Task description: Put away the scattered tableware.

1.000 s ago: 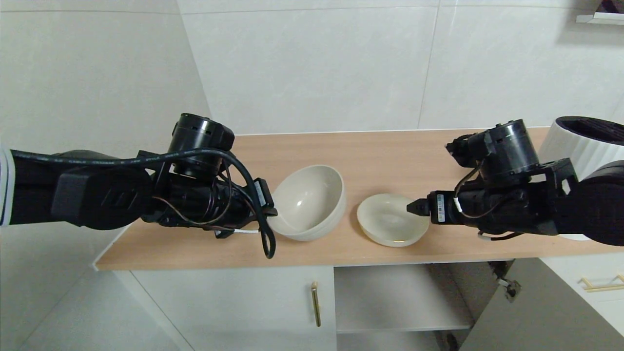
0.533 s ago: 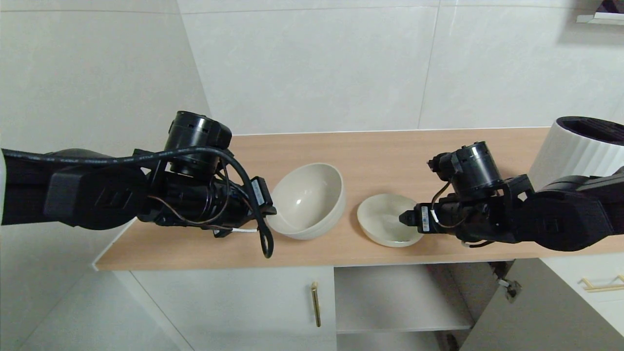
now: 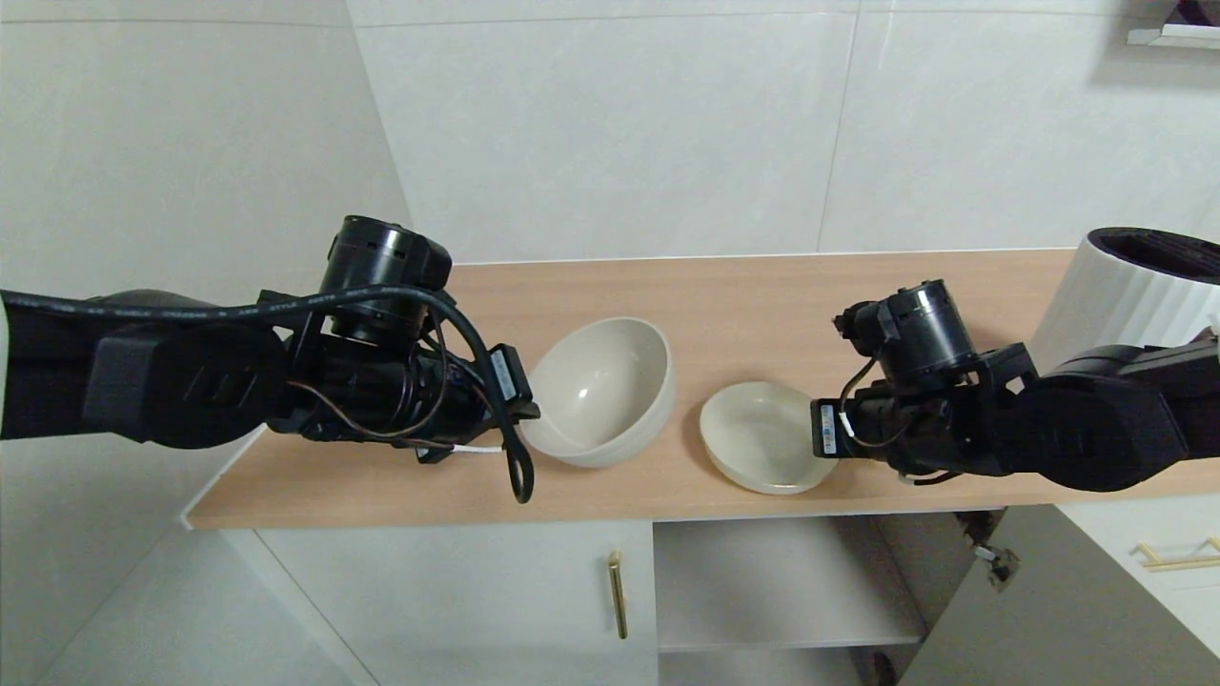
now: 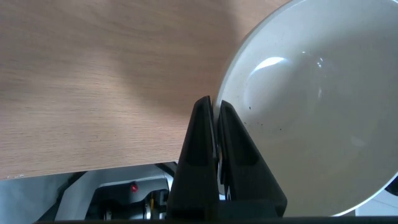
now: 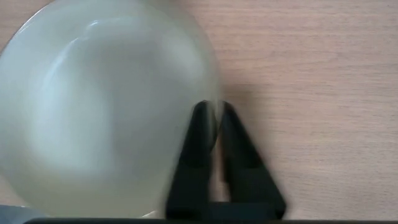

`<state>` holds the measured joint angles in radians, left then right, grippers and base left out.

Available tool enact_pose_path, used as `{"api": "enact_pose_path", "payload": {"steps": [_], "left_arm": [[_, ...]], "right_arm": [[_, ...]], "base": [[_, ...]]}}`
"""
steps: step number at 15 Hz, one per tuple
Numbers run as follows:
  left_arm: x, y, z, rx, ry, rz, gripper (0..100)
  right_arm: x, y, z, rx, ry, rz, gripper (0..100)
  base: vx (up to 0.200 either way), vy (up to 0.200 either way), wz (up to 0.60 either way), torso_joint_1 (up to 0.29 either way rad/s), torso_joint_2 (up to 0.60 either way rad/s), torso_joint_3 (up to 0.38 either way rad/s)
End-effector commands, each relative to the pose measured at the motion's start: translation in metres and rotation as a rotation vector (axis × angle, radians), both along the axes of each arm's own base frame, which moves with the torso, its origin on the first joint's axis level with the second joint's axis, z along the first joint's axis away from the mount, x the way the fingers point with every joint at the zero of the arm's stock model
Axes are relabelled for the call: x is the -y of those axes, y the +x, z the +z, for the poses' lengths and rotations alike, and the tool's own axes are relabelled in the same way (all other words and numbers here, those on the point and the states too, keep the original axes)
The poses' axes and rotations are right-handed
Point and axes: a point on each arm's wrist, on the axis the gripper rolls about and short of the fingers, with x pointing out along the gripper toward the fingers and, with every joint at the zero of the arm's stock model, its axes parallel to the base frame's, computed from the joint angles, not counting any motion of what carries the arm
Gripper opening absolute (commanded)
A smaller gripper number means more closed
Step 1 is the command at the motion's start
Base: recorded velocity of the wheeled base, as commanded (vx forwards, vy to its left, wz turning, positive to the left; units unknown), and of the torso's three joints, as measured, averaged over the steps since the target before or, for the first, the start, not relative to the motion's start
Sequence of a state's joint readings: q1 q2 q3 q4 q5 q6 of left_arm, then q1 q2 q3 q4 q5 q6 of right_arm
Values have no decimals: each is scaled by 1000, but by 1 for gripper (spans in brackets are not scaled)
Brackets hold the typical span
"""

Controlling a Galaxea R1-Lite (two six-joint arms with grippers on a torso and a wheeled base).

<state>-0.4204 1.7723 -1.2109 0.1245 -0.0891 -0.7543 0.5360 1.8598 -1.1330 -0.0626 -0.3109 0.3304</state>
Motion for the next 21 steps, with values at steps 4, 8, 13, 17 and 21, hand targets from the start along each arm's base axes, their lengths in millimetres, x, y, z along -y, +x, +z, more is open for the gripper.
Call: {"api": "enact_pose_path", "payload": {"steps": [4, 8, 13, 17, 21], "left_arm": [[0, -1, 1, 2, -1, 1, 0], [-9, -18, 18, 60, 7, 13, 0], [-36, -80, 45, 195, 41, -47, 0], [-55, -124, 43, 245, 60, -106, 0], [-61, -137, 45, 271, 48, -125, 0]], "right_arm": [[1, -2, 3, 6, 5, 1, 0], [10, -18, 28, 54, 40, 14, 0], [52, -93, 80, 2, 149, 173, 0], [70, -128, 82, -66, 150, 210, 0], [82, -146, 68, -99, 134, 235, 0]], "base": [[0, 0, 0, 0, 0, 0], [0, 0, 0, 0, 0, 0], [0, 0, 0, 0, 0, 0], [0, 0, 0, 0, 0, 0], [0, 0, 0, 0, 0, 0]]}}
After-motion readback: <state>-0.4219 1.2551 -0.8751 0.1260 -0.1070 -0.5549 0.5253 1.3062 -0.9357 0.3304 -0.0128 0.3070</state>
